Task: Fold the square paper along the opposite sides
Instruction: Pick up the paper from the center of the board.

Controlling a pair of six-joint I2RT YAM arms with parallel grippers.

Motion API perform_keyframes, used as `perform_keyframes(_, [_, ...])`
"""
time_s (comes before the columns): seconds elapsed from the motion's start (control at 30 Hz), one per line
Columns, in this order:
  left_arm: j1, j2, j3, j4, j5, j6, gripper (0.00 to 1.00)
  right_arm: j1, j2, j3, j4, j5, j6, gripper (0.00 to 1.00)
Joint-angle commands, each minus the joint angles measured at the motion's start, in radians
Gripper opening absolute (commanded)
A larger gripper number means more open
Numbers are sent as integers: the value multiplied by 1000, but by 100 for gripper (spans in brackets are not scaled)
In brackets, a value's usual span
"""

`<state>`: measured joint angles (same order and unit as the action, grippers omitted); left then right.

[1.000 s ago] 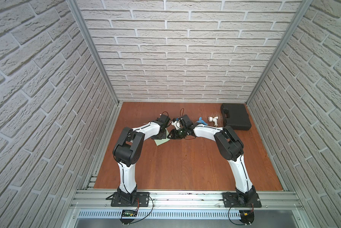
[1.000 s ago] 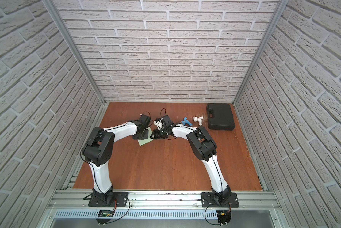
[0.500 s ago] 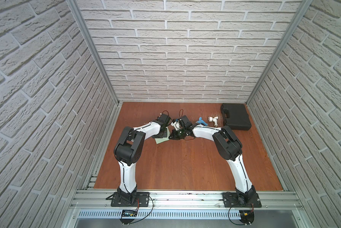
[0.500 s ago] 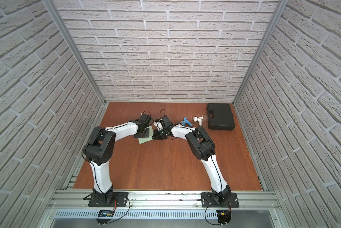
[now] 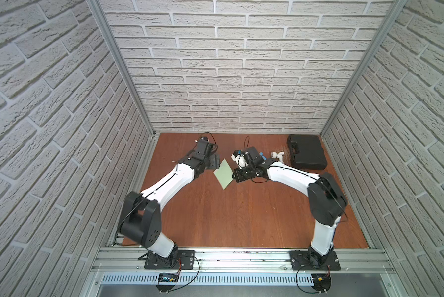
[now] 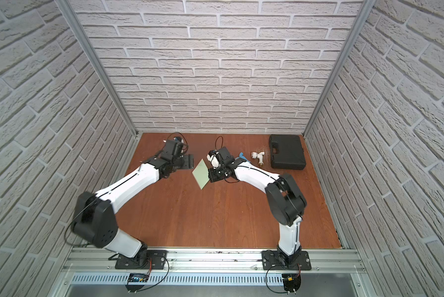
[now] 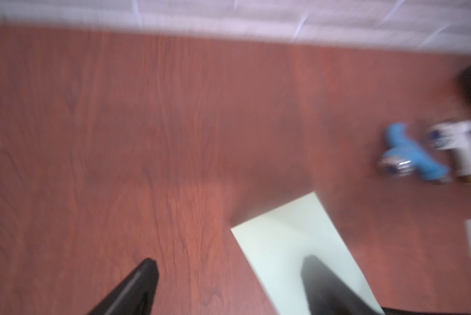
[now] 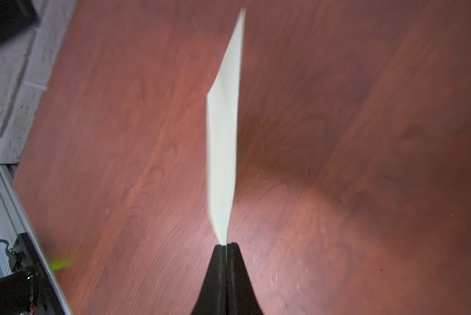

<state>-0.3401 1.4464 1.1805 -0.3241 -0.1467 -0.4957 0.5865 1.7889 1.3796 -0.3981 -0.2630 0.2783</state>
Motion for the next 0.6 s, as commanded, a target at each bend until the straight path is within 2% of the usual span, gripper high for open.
perform_keyframes(0.0, [20,-98,22,111,165,47,98,4,-193,-4,-101,78,-138,3])
perform_keyframes(0.1, [26,-128,22,192,348,7,98,4,-337,19,-170,95,-193,3])
perform_keyframes(0.2, [26,-145,-39,366,486,-88,98,3,-450,63,-233,94,-235,3])
perform_keyframes(0.37, [28,-167,-136,620,602,-168,98,4,-550,138,-329,66,-273,3])
perform_keyframes(0.57, [41,-194,-207,861,802,-174,98,3,-606,124,-348,33,-284,3])
